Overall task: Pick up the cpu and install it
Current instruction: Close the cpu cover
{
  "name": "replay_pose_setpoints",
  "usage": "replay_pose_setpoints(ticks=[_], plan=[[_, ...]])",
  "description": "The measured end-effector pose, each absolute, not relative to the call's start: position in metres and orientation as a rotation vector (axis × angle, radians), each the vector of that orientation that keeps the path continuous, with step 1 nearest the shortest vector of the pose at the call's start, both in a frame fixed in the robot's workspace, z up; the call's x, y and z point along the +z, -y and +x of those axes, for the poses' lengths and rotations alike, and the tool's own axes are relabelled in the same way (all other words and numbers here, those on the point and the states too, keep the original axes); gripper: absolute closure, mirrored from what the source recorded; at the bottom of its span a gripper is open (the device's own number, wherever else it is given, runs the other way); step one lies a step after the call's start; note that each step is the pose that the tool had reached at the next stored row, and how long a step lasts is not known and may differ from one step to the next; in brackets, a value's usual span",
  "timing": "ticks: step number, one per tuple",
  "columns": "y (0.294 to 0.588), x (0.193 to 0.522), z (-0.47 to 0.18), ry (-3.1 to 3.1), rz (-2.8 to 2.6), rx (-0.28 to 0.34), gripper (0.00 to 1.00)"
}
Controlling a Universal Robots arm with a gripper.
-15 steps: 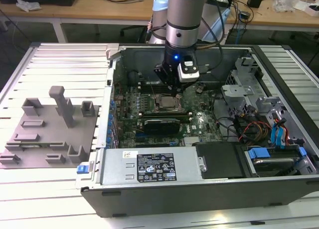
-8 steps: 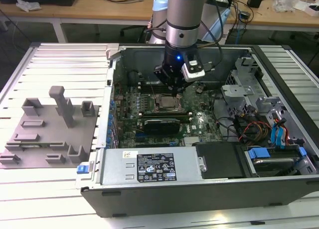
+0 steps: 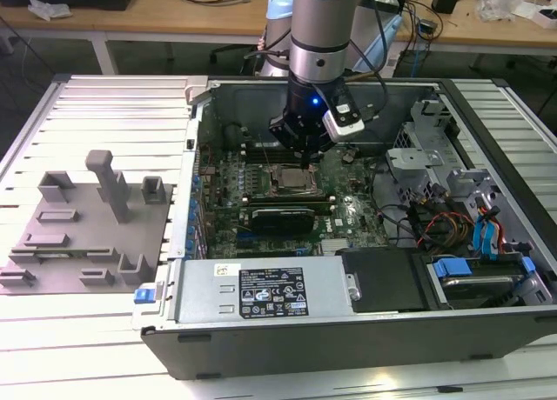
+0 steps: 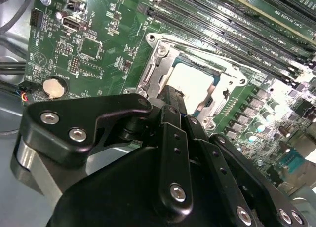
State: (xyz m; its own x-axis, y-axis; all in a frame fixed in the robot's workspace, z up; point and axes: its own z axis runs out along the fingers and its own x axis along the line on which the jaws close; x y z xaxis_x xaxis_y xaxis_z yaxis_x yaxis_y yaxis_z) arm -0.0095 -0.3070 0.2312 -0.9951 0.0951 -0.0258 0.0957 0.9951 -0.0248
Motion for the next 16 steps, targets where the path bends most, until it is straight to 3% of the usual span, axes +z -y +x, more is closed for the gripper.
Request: replay_pose_setpoints(ticks=[16], plan=[[0.3089, 0.2309, -0.0118, -3.113, 0.149, -0.040, 0.89]])
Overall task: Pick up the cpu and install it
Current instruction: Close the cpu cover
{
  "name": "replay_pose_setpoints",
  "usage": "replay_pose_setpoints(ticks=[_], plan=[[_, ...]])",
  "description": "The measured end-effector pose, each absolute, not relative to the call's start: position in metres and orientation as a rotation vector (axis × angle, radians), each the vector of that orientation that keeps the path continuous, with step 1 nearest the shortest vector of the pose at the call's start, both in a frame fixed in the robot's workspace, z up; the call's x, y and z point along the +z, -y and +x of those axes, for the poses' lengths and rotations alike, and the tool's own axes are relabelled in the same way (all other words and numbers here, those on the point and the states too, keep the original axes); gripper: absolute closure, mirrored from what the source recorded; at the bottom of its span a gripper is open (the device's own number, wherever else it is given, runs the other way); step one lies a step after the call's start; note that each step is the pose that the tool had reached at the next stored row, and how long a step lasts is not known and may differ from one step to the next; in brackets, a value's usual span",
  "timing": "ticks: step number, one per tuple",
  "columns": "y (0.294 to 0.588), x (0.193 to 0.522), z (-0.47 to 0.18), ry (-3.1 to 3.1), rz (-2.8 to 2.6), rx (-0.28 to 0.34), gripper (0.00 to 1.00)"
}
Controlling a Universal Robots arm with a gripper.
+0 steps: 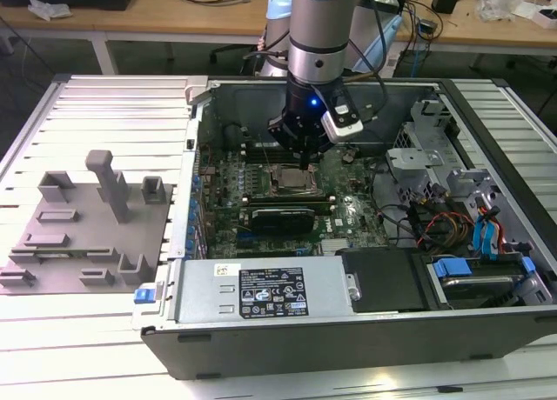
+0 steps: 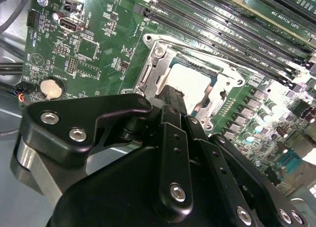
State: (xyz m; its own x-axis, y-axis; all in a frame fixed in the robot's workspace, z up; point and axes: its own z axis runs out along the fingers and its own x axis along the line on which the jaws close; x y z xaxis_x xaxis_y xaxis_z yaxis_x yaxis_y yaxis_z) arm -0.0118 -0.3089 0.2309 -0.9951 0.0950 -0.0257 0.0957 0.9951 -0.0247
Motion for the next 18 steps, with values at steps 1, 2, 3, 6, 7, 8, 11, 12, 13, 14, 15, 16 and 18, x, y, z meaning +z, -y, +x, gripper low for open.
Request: replay_pose_setpoints(ticks=[1, 2, 3, 6, 7, 8, 11, 12, 13, 14, 15, 16, 18], plan=[[0.3090, 0.2309, -0.0125, -3.113, 0.149, -0.040, 0.89], [0.3092, 0.2309, -0.0131, -3.113, 0.149, -0.040, 0.89], [0.3093, 0.2308, -0.0135, -3.113, 0.149, -0.040, 0.89], [0.3096, 0.2308, -0.0143, -3.113, 0.149, -0.040, 0.89], [0.3099, 0.2308, -0.0147, -3.113, 0.149, -0.040, 0.89], [0.3104, 0.2308, -0.0153, -3.113, 0.149, -0.041, 0.89], [0.3122, 0.2306, -0.0167, -3.113, 0.149, -0.040, 0.89], [0.3132, 0.2306, -0.0175, -3.113, 0.149, -0.040, 0.89], [0.3143, 0.2305, -0.0188, -3.113, 0.149, -0.040, 0.89], [0.3145, 0.2305, -0.0193, -3.113, 0.149, -0.041, 0.89], [0.3147, 0.2305, -0.0196, -3.113, 0.149, -0.040, 0.89], [0.3148, 0.2305, -0.0200, -3.113, 0.149, -0.040, 0.89], [0.3152, 0.2305, -0.0208, -3.113, 0.149, -0.040, 0.89]])
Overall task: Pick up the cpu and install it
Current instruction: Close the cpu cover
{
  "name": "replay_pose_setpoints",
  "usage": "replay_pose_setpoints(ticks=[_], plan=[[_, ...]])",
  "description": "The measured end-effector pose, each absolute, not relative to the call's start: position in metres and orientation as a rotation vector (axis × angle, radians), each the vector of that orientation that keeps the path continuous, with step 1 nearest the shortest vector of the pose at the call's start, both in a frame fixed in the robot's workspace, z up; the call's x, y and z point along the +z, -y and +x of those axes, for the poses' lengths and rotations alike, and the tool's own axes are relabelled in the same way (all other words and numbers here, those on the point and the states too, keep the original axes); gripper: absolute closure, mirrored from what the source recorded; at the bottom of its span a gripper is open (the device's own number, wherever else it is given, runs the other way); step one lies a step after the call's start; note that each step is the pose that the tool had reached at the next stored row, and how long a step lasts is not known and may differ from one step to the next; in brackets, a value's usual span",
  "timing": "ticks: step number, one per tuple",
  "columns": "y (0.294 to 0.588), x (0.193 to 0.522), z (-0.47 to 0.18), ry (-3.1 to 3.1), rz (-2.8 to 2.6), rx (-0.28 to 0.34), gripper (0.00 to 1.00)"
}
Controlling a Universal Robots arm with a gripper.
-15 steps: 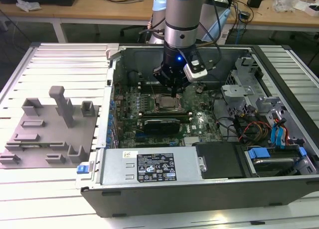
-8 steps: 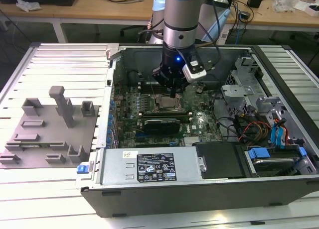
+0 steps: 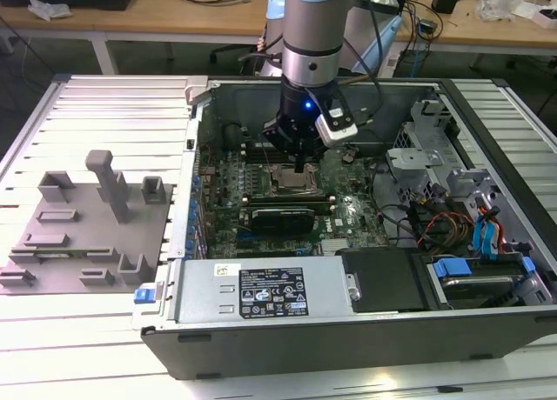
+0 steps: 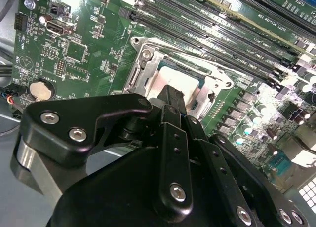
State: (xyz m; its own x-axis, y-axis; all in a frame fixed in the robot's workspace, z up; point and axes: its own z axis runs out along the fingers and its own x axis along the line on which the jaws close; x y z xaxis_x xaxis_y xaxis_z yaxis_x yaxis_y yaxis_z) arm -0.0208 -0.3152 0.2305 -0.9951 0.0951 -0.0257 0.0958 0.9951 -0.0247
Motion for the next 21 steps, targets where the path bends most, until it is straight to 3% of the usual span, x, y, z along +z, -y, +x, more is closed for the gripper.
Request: replay_pose_setpoints(ticks=[21], plan=[[0.317, 0.226, -0.041, -3.113, 0.148, -0.040, 0.89]])
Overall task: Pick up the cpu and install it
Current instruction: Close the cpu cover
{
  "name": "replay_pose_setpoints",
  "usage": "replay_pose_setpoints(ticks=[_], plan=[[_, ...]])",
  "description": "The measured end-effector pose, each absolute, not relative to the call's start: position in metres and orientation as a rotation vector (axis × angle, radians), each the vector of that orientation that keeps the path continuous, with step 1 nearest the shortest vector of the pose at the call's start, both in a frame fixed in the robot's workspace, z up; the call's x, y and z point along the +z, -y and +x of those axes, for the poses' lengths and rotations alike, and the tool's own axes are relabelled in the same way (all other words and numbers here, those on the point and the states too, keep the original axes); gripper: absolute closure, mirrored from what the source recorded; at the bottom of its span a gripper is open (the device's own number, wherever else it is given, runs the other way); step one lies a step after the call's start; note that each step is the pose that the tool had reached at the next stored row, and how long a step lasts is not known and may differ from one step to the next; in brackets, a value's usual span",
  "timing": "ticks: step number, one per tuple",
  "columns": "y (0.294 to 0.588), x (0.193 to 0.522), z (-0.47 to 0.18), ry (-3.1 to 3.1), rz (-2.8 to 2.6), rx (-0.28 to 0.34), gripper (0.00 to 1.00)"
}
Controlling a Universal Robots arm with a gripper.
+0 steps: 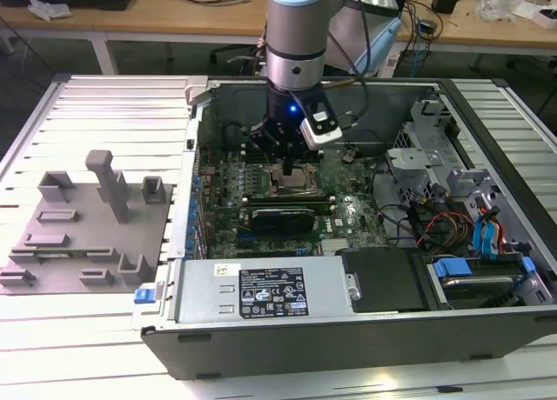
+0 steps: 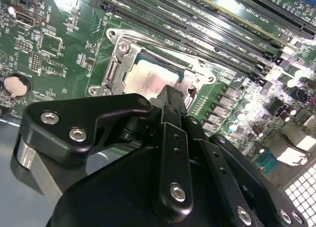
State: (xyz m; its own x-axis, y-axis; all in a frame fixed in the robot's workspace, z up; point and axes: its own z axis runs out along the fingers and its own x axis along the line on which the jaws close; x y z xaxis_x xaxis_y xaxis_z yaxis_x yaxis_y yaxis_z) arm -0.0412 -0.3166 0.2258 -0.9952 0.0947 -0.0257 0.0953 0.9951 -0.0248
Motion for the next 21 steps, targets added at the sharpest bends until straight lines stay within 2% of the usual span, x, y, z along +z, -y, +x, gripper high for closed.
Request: replay_pose_setpoints(ticks=[21], plan=[[0.318, 0.212, -0.055, -3.115, 0.093, -0.040, 0.89]])
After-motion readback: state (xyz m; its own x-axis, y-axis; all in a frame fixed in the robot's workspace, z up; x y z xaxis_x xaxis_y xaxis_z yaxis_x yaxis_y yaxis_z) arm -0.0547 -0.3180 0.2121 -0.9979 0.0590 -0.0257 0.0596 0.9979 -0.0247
